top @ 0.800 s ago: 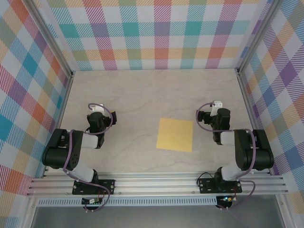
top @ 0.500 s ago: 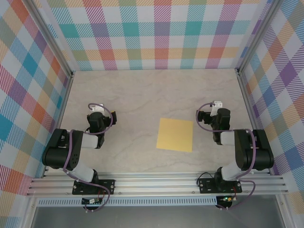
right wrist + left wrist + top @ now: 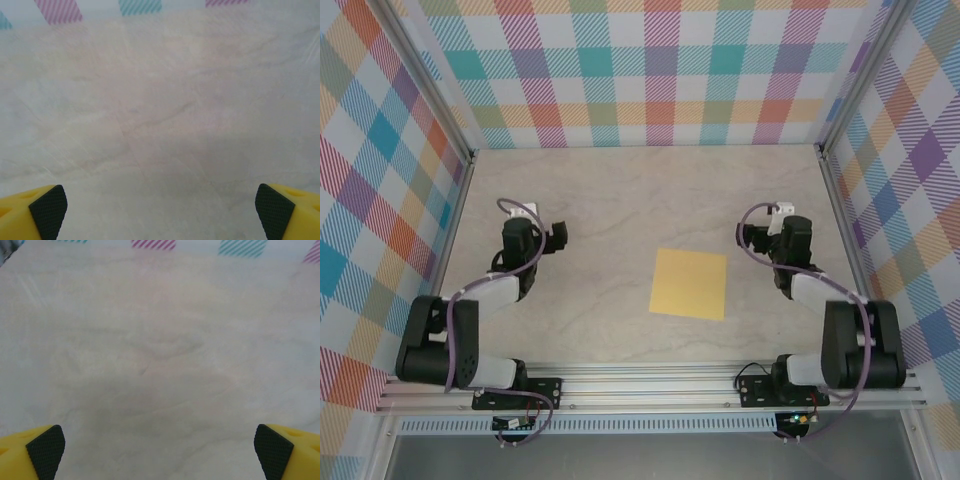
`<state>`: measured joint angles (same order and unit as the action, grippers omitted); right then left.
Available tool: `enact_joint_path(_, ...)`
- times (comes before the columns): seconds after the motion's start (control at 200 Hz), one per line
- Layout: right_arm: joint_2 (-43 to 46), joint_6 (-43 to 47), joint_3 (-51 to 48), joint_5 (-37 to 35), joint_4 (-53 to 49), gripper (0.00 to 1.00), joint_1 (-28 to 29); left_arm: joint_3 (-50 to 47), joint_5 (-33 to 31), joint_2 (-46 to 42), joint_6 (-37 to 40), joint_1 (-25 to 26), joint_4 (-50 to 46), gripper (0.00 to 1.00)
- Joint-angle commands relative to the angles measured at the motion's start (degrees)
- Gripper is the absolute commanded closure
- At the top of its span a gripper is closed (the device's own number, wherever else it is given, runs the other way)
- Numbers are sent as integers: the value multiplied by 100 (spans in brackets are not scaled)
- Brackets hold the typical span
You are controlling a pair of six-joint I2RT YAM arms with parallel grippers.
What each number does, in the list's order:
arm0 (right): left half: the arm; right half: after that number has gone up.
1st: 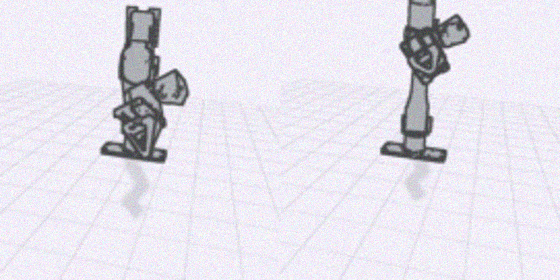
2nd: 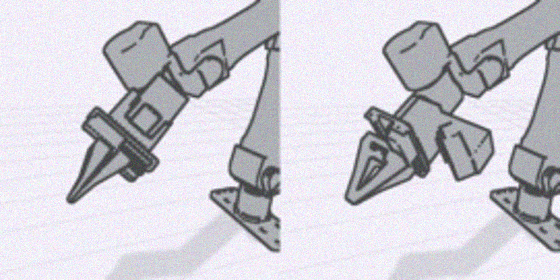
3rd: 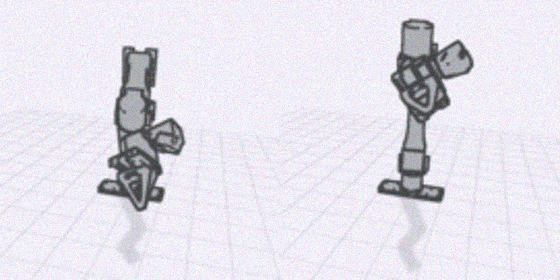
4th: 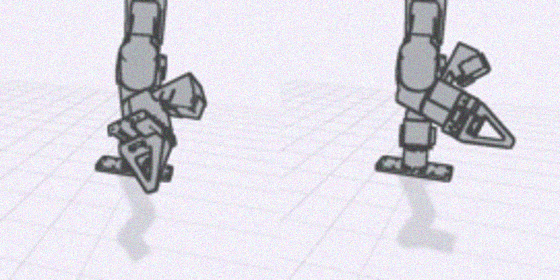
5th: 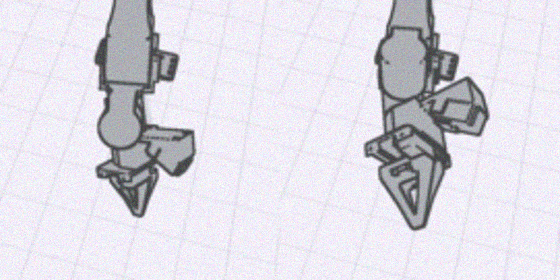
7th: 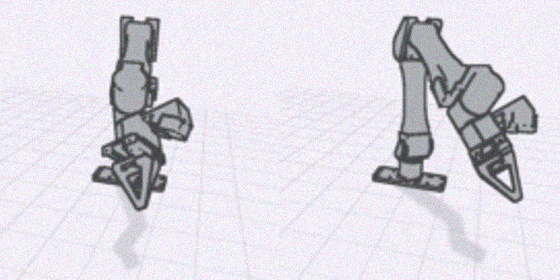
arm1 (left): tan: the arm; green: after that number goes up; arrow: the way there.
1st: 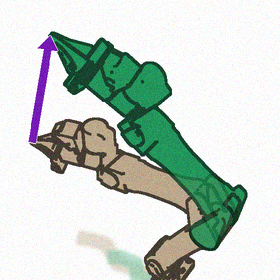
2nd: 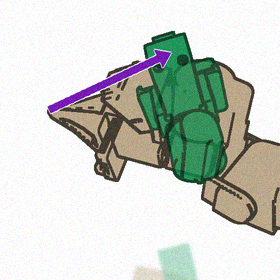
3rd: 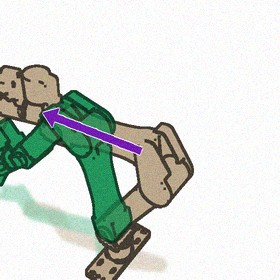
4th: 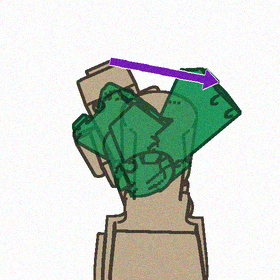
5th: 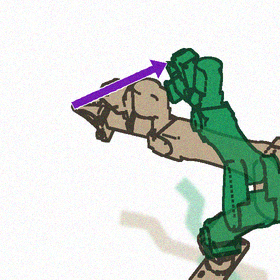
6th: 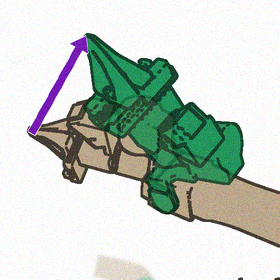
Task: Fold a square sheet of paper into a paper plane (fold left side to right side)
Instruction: Move the square sheet of paper to the center of the table.
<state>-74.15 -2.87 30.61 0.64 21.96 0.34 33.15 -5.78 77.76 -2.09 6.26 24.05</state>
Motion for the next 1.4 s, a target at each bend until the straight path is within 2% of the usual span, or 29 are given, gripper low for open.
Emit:
enact_joint_path(0.0,1089,-626,619,168,-1975,0,-20,871,1075,-425,-522,349,-1596,0)
enact_joint_path(0.14,1893,-1485,1197,65,-3816,0,-25,2015,1512,-31,-354,1649,-2838,0)
enact_joint_path(0.31,2076,-1698,1828,-112,-5429,1,-8,3222,2151,1214,-186,3340,-3726,0)
enact_joint_path(0.4,2230,-1716,1932,-393,-5835,0,-8,3605,2332,1942,-192,3866,-3770,0)
enact_joint_path(0.495,2461,-1728,1849,-434,-5899,0,-8,4072,2577,2712,-177,4189,-3913,0)
enact_joint_path(0.615,2546,-1745,1788,-434,-6005,0,-8,4821,2761,3668,-173,4388,-4378,0)
enact_joint_path(0.815,2533,-1730,1698,-383,-6084,0,-8,5286,2277,4292,-225,4425,-4495,0)
enact_joint_path(1.055,2467,-1664,1646,-414,-6066,0,-8,5113,1593,4399,-447,4378,-4555,0)
enact_joint_path(1.18,2385,-1680,1660,-354,-6078,0,-8,4976,1237,4327,-540,4209,-4693,0)
enact_joint_path(1.295,2307,-1715,1688,-290,-6089,0,-8,4968,654,4263,-579,4070,-5033,0)
enact_joint_path(1.395,2237,-1751,1690,-238,-6090,0,-7,4841,443,4128,-591,3940,-5106,0)
